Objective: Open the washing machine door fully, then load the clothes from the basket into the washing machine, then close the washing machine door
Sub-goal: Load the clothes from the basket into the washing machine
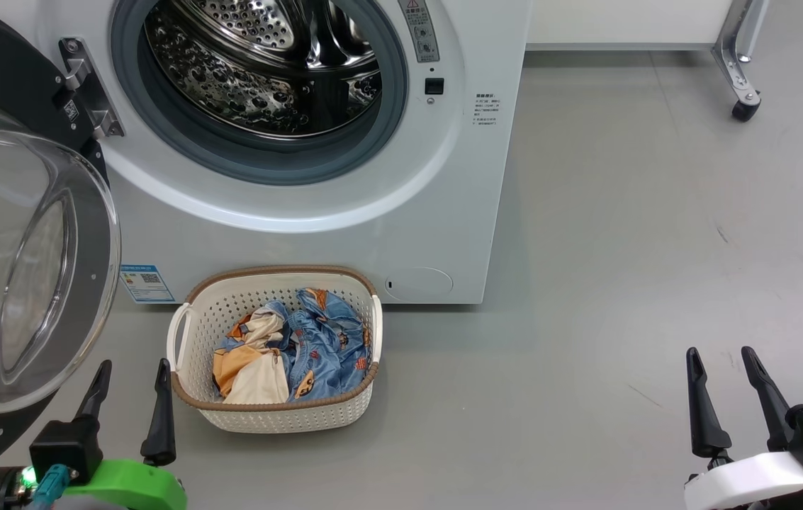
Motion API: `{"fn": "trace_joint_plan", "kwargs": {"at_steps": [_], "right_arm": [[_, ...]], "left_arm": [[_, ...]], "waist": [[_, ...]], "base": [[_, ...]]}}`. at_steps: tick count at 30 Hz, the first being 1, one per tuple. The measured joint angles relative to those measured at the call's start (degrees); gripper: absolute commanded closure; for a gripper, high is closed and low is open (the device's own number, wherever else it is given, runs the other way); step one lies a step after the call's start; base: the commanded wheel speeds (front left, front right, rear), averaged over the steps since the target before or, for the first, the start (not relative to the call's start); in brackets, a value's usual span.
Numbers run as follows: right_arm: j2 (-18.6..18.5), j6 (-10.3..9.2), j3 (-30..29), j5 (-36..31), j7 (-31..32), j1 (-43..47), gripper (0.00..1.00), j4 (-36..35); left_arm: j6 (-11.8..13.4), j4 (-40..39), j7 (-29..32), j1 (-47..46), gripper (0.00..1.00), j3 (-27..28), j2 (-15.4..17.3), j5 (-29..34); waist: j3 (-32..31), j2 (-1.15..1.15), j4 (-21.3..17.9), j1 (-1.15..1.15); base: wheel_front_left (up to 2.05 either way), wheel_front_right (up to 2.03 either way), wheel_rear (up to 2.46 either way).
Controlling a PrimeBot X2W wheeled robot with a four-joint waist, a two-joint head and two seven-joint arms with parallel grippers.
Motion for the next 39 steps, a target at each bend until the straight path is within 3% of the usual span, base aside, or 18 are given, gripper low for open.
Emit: {"fn": "trace_joint_plan", "kwargs": {"at_steps": [19, 39], "right_arm": [[-0.01, 0.01, -0.88, 0.0, 0.0, 0.24, 0.0, 0.0], [0.08, 0.08, -0.98, 0.0, 0.0, 0.96, 0.0, 0.05]], "left_arm": [[-0.42, 0.48, 0.0, 0.01, 0.0, 0.46, 0.0, 0.73], [-0.36, -0.01, 0.0, -0.03, 0.0, 2.19, -0.93, 1.09]], "waist": [[0.0, 0.0, 0.27, 0.0], [0.2, 0.0, 0.93, 0.0]], "base": [[0.24, -0.24, 0.0], [0.99, -0.99, 0.0]]}}
